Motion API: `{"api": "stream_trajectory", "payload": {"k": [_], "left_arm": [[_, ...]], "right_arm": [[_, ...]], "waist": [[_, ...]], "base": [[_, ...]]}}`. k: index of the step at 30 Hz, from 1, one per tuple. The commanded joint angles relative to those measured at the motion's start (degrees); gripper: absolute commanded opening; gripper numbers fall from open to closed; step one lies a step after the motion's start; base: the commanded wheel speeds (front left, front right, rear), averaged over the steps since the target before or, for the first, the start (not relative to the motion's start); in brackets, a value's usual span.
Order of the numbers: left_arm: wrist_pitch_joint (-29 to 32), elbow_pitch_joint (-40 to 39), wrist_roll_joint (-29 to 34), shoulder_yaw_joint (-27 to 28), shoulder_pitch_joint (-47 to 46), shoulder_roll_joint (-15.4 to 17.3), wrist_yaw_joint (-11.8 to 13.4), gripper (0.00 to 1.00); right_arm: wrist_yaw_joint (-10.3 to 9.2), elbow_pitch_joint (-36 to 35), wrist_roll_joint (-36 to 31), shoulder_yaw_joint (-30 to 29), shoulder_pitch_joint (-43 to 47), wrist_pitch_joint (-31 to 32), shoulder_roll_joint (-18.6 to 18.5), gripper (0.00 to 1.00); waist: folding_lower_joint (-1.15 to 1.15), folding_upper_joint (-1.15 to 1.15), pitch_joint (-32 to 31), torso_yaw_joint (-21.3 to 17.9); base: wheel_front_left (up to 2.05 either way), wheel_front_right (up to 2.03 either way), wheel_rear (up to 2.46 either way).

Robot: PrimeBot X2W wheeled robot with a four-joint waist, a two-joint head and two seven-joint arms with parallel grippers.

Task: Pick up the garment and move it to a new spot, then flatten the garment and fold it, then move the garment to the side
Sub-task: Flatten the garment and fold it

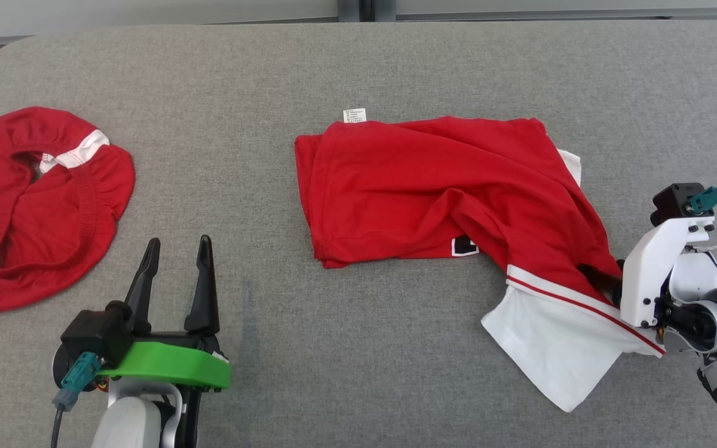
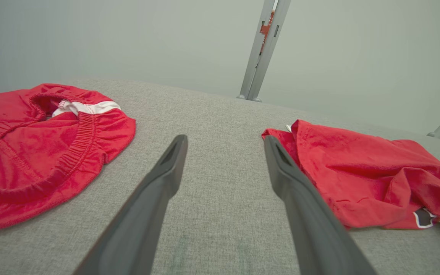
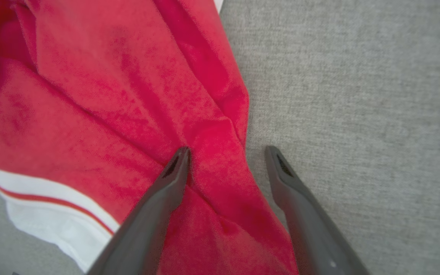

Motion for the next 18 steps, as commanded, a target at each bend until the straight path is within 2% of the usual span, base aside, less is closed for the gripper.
{"api": "stream_trajectory", "payload": {"k": [1, 2, 3, 8, 11, 18], "left_arm": [[0.02, -0.15, -0.33, -0.07, -0.81, 0.05, -0.17, 1.0], [0.02, -0.2, -0.34, -0.16, -0.89, 0.04, -0.17, 1.0], [0.02, -0.21, -0.36, -0.19, -0.97, 0.02, -0.17, 1.0], [0.02, -0.08, -0.44, -0.38, -1.23, -0.04, -0.17, 1.0], [0.02, -0.08, -0.53, -0.8, -1.66, -0.09, -0.17, 1.0], [0.02, 0.17, -1.32, -1.7, -2.18, -0.22, -0.17, 1.0]], "right_arm": [[-0.04, 0.79, -0.57, 0.61, -0.62, 0.61, -0.18, 0.5], [-0.04, 0.83, -0.99, 1.1, -0.92, 0.29, -0.39, 0.09], [-0.05, 0.98, -1.46, 1.35, -1.37, -0.34, -0.55, 0.0], [-0.08, 2.11, -7.86, 1.36, -4.51, -6.09, -2.23, 0.0], [-0.07, 3.36, -14.82, 1.27, -7.93, -11.04, -3.26, 0.0], [-0.07, 6.07, -23.4, 0.11, -13.09, -19.49, -2.55, 0.0]], "waist": [[0.0, 0.0, 0.38, 0.37], [0.0, 0.0, 0.52, 0.51], [0.0, 0.0, 0.68, 0.62], [0.0, 0.0, 1.34, 1.24], [0.0, 0.0, 1.77, 2.23], [0.0, 0.0, 2.63, 5.01]], "base": [[0.0, 0.0, 0.0], [0.0, 0.0, 0.0], [0.0, 0.0, 0.0], [0.0, 0.0, 0.0], [0.0, 0.0, 0.0], [0.0, 0.0, 0.0]]}}
